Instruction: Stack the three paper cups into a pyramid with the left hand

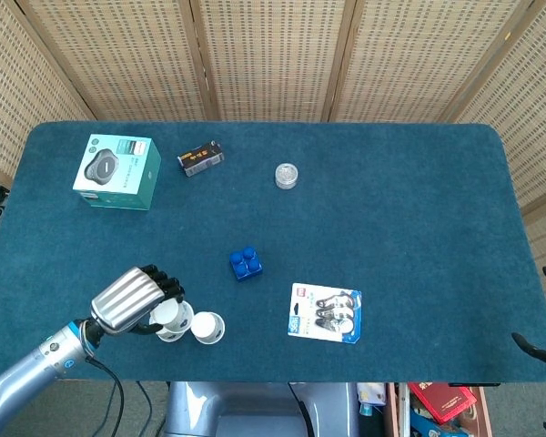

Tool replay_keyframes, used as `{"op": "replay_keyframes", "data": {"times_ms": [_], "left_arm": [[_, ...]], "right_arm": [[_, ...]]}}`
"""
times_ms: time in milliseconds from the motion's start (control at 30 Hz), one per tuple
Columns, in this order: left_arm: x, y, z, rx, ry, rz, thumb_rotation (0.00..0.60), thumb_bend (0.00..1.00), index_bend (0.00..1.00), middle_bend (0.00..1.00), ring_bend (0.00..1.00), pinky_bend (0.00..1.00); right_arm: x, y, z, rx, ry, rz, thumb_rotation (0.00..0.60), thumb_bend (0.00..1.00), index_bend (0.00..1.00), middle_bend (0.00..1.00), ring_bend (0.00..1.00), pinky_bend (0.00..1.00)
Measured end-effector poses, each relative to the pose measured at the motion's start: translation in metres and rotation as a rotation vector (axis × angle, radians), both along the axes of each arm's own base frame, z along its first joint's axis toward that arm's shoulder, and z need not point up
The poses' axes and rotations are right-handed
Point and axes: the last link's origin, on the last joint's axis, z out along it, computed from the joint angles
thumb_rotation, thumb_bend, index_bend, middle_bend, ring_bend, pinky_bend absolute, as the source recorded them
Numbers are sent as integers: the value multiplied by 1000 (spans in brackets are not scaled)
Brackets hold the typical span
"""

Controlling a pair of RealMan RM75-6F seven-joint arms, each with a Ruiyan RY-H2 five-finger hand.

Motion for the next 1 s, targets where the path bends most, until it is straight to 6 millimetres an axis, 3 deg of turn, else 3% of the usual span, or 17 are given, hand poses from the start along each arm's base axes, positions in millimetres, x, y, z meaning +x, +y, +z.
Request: {"op": "replay_keyframes", "data": {"times_ms": [267, 500, 567, 633, 700, 767, 833, 1000], "left_arm": [[1, -3, -24, -40, 19, -13, 600, 222, 471, 467, 458, 421], [2, -3, -31, -37, 27, -21, 600, 222, 471, 465, 458, 421], [2, -3, -31, -33, 33, -22, 600, 221, 471, 446, 444, 421], [1, -3, -31, -34, 42, -20, 600, 221, 459, 366, 366, 403], [0, -4, -31, -41, 53, -15, 600, 222, 351, 230, 244, 357], [-1, -4, -30, -51, 68, -4, 600, 222, 130, 55, 83, 261], [-1, -5, -29, -56, 75, 3, 600, 222, 23, 0, 9, 180], [3, -5, -19, -29, 39, -1, 600, 222, 0, 0, 0, 115]], "right_arm": [[-1, 1, 3, -7, -6, -2, 600, 0, 0, 0, 0, 0], [-2, 2, 5, -13, -10, -1, 600, 0, 0, 0, 0, 0], [-2, 2, 5, -11, -10, -1, 600, 0, 0, 0, 0, 0], [-2, 2, 4, -10, -9, -1, 600, 0, 0, 0, 0, 0], [-2, 2, 5, -11, -9, -1, 600, 0, 0, 0, 0, 0], [-2, 2, 5, -12, -9, -1, 600, 0, 0, 0, 0, 0], [-2, 2, 5, -13, -9, 0, 600, 0, 0, 0, 0, 0], [-1, 2, 4, -11, -8, 2, 600, 0, 0, 0, 0, 0]]}}
